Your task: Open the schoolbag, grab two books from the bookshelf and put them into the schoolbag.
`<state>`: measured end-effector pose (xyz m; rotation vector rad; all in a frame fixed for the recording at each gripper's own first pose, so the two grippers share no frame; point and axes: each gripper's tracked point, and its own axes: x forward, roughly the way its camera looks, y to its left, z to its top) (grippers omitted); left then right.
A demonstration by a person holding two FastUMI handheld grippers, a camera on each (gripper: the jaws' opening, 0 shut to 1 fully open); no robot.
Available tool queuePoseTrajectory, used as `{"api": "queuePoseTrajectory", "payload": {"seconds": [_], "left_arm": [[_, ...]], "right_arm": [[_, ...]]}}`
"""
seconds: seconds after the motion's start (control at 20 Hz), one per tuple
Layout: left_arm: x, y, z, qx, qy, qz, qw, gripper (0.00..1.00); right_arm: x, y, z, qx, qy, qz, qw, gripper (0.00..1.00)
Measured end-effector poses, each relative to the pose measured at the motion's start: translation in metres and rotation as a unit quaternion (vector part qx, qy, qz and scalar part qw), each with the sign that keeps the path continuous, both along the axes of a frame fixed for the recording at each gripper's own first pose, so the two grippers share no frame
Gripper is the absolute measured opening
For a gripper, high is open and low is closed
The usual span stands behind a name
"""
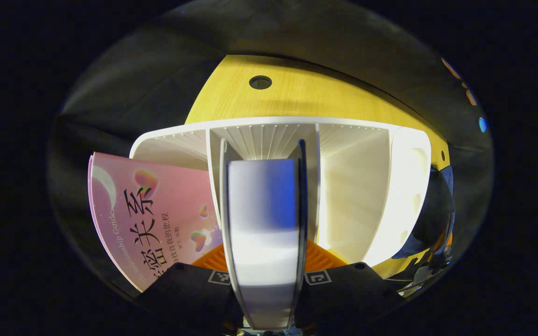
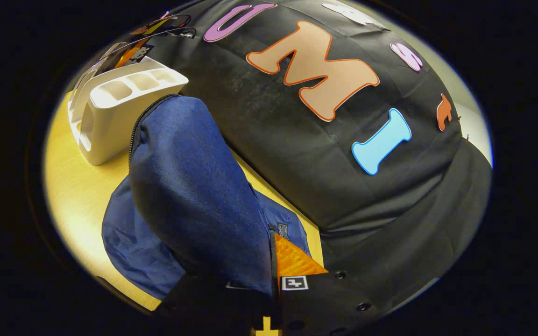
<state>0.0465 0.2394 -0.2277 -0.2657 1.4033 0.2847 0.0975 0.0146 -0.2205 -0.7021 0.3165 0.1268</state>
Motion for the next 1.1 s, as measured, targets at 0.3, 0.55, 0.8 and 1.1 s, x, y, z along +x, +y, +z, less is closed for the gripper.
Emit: {"api": "queuePoseTrajectory", "payload": {"seconds": [0.3,0.55,0.8,1.1], "left_arm": [[-0.003,-0.007,0.008,-0.008,0.002,0.019,1.0,0.4],[-0.017,-0.015,0.036,-0.015,0.002,0.032,0.999,0.4],[-0.046,-0.021,0.081,-0.019,0.0,0.053,0.998,0.4],[-0.085,-0.032,0.148,0.001,-0.02,0.068,0.998,0.4]], "right_arm": [[0.0,0.0,0.001,0.001,0.0,-0.001,1.0,0.06],[0.0,-0.003,0.004,0.011,0.0,-0.001,1.0,0.05],[0.0,-0.005,0.006,0.024,-0.002,0.006,1.0,0.06],[0.002,-0.011,0.006,0.054,0.004,0.008,0.999,0.05]]}}
